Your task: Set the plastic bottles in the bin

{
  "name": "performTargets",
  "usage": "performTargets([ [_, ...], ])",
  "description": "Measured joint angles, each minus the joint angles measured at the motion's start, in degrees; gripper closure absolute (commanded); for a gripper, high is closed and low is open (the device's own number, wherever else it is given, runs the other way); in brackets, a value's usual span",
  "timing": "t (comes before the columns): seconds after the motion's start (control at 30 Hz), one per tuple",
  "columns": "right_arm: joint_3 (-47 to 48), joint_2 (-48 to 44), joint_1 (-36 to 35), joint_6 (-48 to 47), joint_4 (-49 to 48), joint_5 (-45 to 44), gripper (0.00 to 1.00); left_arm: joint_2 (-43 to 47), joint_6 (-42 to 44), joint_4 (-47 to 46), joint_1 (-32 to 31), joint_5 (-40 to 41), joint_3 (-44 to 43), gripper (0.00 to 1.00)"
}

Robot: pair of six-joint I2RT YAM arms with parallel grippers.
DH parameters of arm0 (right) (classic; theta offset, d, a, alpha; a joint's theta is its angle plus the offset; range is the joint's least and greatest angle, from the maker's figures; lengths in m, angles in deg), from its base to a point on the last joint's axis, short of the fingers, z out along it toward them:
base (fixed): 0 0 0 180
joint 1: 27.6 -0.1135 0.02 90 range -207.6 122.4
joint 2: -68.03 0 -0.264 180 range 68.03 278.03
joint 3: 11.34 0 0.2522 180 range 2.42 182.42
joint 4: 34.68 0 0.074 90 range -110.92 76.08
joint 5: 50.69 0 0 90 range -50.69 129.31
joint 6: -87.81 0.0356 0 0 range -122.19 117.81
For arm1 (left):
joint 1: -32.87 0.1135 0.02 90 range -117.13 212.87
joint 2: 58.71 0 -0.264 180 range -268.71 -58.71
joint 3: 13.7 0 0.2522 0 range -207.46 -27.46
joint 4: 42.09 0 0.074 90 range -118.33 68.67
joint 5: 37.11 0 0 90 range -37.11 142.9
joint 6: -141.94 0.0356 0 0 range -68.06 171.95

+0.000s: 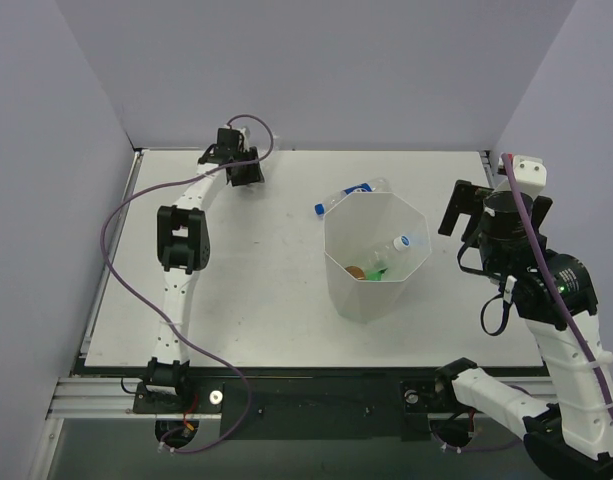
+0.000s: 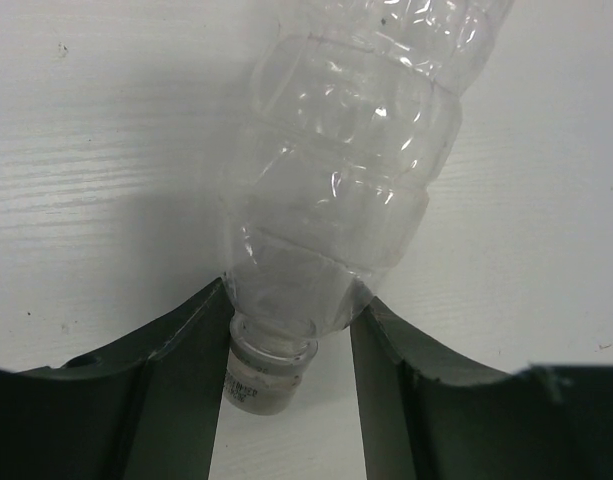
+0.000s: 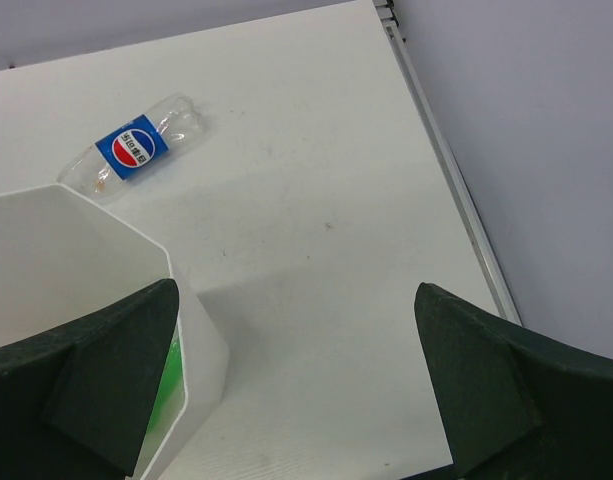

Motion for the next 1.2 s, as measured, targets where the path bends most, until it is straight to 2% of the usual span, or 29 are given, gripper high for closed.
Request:
performTargets([
  [0.17,0.1,-0.6,0.0,0.0,-0.3,0.0,0.01,2.2,-1.3,-1.7,0.0,-0.4,3.7,1.0],
  [0.37,-2.0,-5.7,0.0,0.2,-1.8,0.2,0.01,12.3,-3.8,-3.3,-0.3,-3.0,17.1,1.0],
  [0.53,-5.9,-11.6,0.0,0.4,-2.7,0.5,0.01,28.7,-3.7,-5.1,-2.4,-4.5,29.8,1.0],
  [0.67,-9.4,-14.1,0.0,0.3,-4.1,0.7,0.01,40.8,-3.3,-6.8,-4.8,-5.6,36.0,1.0],
  [0.8,-13.8,-14.8,0.0,0.3,-6.0,1.7,0.01,51.0,-1.8,-6.4,-6.9,-6.3,38.7,1.0],
  [0.97,-16.7,-14.8,0.0,0.9,-8.9,3.3,0.01,59.7,0.4,-4.4,-9.7,-7.1,38.9,1.0],
  [1.07,-18.2,-15.0,0.0,1.6,-10.8,3.5,0.01,64.7,1.9,-3.2,-14.7,-6.5,39.2,1.0],
  [1.2,-18.9,-15.4,0.0,1.8,-12.3,3.4,0.01,67.9,3.3,-2.2,-24.9,-5.9,38.8,1.0],
])
